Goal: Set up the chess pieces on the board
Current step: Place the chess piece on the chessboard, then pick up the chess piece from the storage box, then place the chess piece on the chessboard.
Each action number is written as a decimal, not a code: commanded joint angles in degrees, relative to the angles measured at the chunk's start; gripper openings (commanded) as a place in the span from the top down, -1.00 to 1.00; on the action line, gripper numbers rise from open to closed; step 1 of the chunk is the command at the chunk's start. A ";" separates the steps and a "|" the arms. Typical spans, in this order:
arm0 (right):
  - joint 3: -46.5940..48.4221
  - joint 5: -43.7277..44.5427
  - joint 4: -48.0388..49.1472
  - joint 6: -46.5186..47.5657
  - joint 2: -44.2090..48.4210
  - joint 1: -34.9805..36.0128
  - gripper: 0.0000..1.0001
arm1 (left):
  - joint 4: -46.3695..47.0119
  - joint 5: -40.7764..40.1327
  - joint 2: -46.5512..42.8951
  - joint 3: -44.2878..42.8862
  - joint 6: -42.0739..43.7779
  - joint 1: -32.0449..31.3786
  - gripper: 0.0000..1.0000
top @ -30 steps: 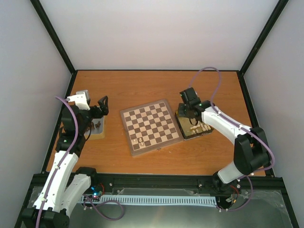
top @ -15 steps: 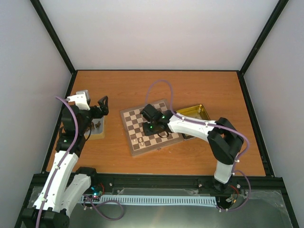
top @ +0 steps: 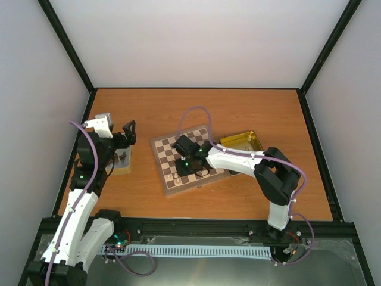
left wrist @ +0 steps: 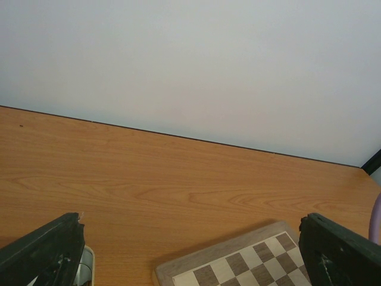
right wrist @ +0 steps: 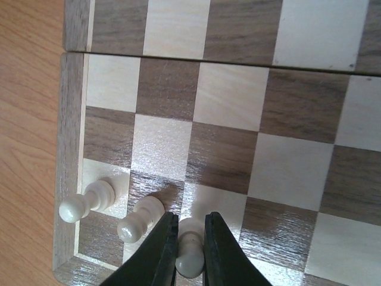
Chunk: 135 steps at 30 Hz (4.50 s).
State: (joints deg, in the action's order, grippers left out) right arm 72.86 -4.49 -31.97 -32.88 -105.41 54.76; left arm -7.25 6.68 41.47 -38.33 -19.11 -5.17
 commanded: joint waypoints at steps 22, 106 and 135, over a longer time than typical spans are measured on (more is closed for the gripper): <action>2.91 3.73 -2.24 -0.12 -2.51 1.42 0.56 | 1.02 0.35 -0.69 -1.57 -0.71 -0.19 -0.99; -9.04 4.32 1.11 6.10 14.23 -17.85 0.77 | 1.24 0.65 -0.38 -1.41 -0.66 -0.19 -0.99; -1.23 3.52 -1.89 2.65 -1.44 -1.06 0.71 | 1.01 0.57 -0.78 -1.41 -0.66 -0.19 -0.99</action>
State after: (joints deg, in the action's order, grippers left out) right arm 70.94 -3.22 -32.91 -28.34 -105.34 52.88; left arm -7.22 6.94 41.12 -38.33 -19.14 -5.17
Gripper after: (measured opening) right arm 0.140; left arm 0.997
